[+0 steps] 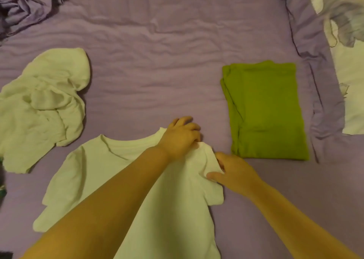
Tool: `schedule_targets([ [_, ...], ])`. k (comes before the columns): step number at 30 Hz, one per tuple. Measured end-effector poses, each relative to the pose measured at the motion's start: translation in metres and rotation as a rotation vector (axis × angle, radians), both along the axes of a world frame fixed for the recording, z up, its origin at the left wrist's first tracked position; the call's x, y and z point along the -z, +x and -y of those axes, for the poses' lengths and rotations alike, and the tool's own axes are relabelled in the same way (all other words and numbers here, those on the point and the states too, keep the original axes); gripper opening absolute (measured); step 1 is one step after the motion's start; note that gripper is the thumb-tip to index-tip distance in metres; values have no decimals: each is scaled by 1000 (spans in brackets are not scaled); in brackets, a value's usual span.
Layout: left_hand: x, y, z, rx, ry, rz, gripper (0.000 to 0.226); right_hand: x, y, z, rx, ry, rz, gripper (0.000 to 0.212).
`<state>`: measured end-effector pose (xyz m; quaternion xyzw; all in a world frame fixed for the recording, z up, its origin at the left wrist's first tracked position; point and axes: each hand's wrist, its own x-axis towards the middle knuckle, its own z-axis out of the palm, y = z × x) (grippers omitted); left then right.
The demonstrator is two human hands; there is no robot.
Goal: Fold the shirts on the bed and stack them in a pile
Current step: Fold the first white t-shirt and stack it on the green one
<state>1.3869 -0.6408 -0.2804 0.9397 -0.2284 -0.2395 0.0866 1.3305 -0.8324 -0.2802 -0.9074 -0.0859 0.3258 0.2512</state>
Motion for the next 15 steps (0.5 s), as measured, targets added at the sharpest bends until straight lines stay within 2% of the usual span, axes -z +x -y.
schedule_targets([
  [2, 3, -1, -1, -111, -83, 37, 29, 3, -10, 6, 157, 85, 47, 25],
  [4, 4, -3, 0, -214, -144, 88, 27, 2, -15, 11, 450, 222, 57, 16],
  [6, 7, -9, 5, -270, -189, 151, 22, 0, -17, 16, 626, 242, 120, 8],
  [9, 7, -27, 17, -362, -256, 284, 20, 5, -21, 17, 678, 193, 211, 28],
  [11, 3, -45, 23, -389, -234, 305, 24, 7, -27, 15, 736, 197, 247, 39],
  [13, 2, -66, 27, -325, -185, 308, 30, 7, -38, 12, 805, 213, 279, 40],
  [15, 11, -91, 29, -211, -164, 306, 24, 2, -55, 8, 878, 223, 289, 30],
])
